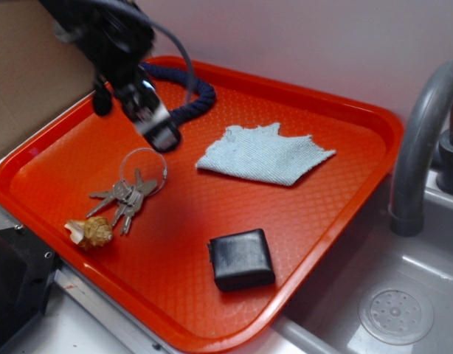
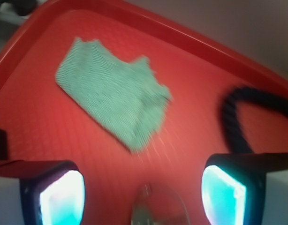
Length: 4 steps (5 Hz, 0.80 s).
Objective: Grab the blue cloth.
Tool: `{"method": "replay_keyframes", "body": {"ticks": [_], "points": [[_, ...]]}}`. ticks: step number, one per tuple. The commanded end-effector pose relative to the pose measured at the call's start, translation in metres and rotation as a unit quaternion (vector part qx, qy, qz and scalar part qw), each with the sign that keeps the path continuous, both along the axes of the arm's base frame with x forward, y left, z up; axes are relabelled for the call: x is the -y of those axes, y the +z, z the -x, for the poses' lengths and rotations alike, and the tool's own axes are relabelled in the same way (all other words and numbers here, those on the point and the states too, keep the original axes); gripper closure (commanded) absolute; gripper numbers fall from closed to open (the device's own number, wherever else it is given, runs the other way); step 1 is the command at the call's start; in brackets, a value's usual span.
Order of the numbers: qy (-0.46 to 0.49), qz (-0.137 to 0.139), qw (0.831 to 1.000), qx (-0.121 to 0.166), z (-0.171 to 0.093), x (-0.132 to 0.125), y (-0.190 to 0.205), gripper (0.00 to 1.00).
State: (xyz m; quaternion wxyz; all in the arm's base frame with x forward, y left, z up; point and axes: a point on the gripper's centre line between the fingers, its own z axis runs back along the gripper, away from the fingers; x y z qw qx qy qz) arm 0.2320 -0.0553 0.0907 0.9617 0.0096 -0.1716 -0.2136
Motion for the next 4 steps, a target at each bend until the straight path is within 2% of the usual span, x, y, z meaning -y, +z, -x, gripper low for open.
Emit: {"method": "replay_keyframes", "body": {"ticks": [1,3,4], "points": [[-0.001,0.037,0.998,0.049,-0.005,0.0,0.006,0.0],[-0.001,0.037,0.998,0.049,-0.005,0.0,0.006,0.0],[-0.022,0.068,0.997,0.018,-0.027,0.009,-0.042,0.0]]}}
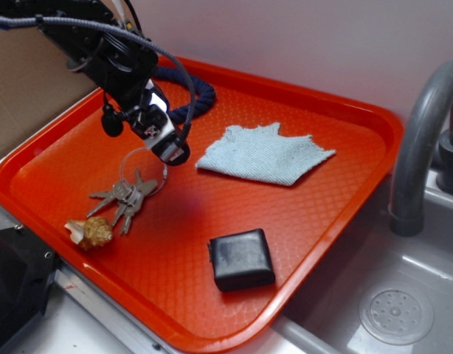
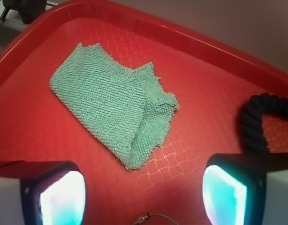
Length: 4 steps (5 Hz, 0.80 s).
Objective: Grab the blue cloth.
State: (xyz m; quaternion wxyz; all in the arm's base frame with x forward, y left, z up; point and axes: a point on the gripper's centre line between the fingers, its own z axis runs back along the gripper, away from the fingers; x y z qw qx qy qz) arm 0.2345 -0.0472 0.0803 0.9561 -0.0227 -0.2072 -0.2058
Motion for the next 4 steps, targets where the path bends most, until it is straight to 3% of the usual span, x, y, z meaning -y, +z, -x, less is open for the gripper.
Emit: {"method": "replay_keyframes", "body": {"ticks": [1,2,3,4], "points": [[-0.027,0.031,0.999,0.01,-0.029,0.024,-0.048,0.0],[-0.07,0.021,0.997,0.009,-0.02,0.034,-0.058,0.0],[-0.057,-0.004,0.998,0.023,-0.038,0.032,-0.062,0.0],[-0.031,0.007,0.999,0.032,-0.059,0.034,-0.059,1.0]]}}
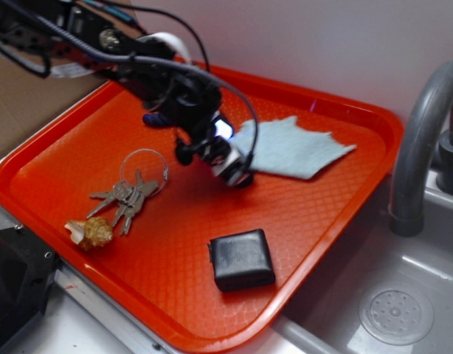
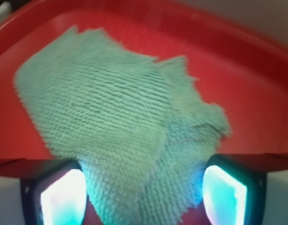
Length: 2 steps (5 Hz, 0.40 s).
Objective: Grab the blue cloth.
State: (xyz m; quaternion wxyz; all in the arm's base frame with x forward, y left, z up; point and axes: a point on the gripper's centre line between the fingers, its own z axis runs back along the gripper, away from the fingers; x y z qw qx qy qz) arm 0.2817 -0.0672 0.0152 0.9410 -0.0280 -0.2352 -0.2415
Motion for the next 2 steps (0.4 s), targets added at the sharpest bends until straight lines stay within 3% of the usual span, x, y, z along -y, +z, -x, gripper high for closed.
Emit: {"method": "replay_keyframes", "body": {"ticks": [1,2], "points": [[0.021,0.005,1.0,0.004,-0.0089,0.0087,0.0081,1.0],[0.026,0.01,1.0,0.014,0.0005,0.0055,0.0169,1.0]]}}
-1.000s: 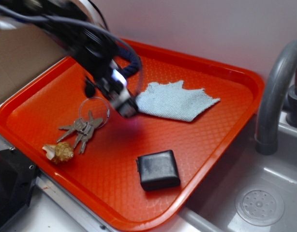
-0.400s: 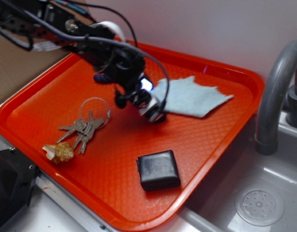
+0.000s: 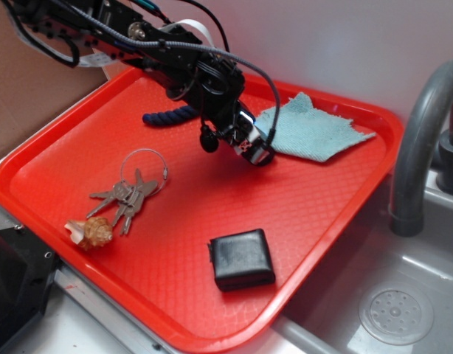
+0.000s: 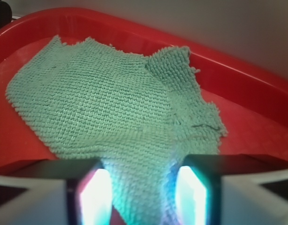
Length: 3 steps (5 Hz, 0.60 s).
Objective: Grab the blue cloth.
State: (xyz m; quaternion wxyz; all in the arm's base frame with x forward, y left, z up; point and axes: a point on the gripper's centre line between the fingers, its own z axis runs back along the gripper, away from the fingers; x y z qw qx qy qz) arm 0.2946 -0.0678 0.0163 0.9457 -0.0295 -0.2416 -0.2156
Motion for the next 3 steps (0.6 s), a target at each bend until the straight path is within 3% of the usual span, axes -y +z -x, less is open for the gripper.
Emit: {"method": "replay_keyframes", "body": {"ticks": [1,2,3], "points": [[0.011,0.007,1.0,0.016,0.025,0.001,0.029,1.0],[0.074,-0.022,0.997,-0.018,0.041,-0.005,0.066,1.0],[0.196,-0.056,0.979,-0.028,0.06,-0.023,0.112,1.0]]}}
